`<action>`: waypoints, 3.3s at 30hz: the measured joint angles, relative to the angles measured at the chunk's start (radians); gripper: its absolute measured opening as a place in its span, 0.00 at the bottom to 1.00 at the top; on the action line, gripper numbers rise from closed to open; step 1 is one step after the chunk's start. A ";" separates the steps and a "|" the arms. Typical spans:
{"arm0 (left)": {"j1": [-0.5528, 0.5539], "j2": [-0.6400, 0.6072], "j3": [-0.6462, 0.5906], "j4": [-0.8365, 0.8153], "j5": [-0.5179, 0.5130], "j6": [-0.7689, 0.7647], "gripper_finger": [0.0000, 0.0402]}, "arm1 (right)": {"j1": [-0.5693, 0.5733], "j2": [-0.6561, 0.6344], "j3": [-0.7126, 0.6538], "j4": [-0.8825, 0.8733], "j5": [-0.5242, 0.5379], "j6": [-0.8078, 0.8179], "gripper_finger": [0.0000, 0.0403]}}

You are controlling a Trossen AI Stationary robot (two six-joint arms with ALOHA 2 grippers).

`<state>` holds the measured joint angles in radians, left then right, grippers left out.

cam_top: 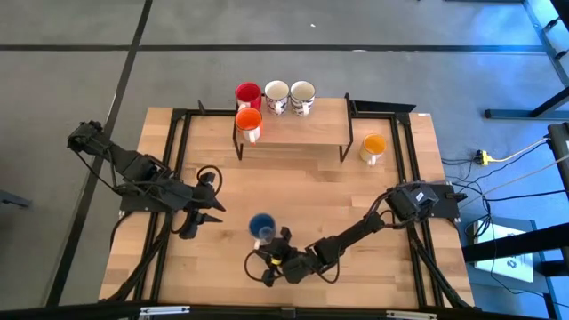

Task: Place coffee mugs
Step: Put the blue cup on the shelf

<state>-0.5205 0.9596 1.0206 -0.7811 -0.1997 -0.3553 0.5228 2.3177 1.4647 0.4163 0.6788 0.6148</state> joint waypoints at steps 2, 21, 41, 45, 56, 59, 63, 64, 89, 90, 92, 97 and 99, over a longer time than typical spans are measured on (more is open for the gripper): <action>0.000 0.000 0.000 0.000 0.000 0.000 0.36 | 0.000 0.000 0.000 -0.024 0.003 0.007 0.11; 0.000 0.000 0.000 -0.006 0.000 0.026 0.36 | 0.000 -0.082 0.004 -0.332 -0.062 0.063 0.33; 0.002 0.000 0.000 -0.006 -0.044 0.079 0.36 | -0.022 -0.157 0.004 -0.708 0.005 0.251 0.33; 0.002 0.000 0.000 -0.006 -0.066 0.080 0.36 | -0.026 -0.173 0.003 -0.789 -0.051 0.286 0.33; 0.001 0.000 0.000 -0.021 -0.072 0.080 0.36 | 0.014 -0.236 0.113 -0.776 -0.126 0.369 0.33; 0.001 0.000 0.000 -0.022 -0.072 0.080 0.36 | 0.036 -0.231 0.158 -0.813 -0.070 0.322 0.33; 0.001 0.000 0.000 -0.022 -0.072 0.094 0.36 | 0.053 -0.231 0.261 -0.865 -0.049 0.192 0.33; 0.001 0.000 0.000 -0.022 -0.072 0.096 0.36 | 0.057 -0.225 0.290 -0.871 -0.056 0.150 0.33; 0.001 0.003 0.000 -0.020 -0.072 0.097 0.36 | -0.018 -0.172 0.403 -1.078 -0.346 0.562 0.41; 0.001 0.003 0.000 -0.021 -0.072 0.097 0.36 | -0.018 -0.167 0.403 -1.115 -0.330 0.604 0.44; 0.001 0.003 0.000 -0.020 -0.072 0.097 0.36 | -0.015 -0.152 0.403 -1.182 -0.303 0.711 0.52; 0.001 0.002 0.000 -0.021 -0.072 0.098 0.36 | -0.017 -0.106 0.401 -1.191 -0.263 0.827 0.67; 0.001 0.003 0.000 -0.023 -0.072 0.104 0.36 | -0.021 -0.088 0.402 -1.169 -0.214 0.862 0.69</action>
<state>-0.5194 0.9623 1.0203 -0.8040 -0.2722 -0.2511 0.5022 2.2300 1.8664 -0.7531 0.4646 1.4767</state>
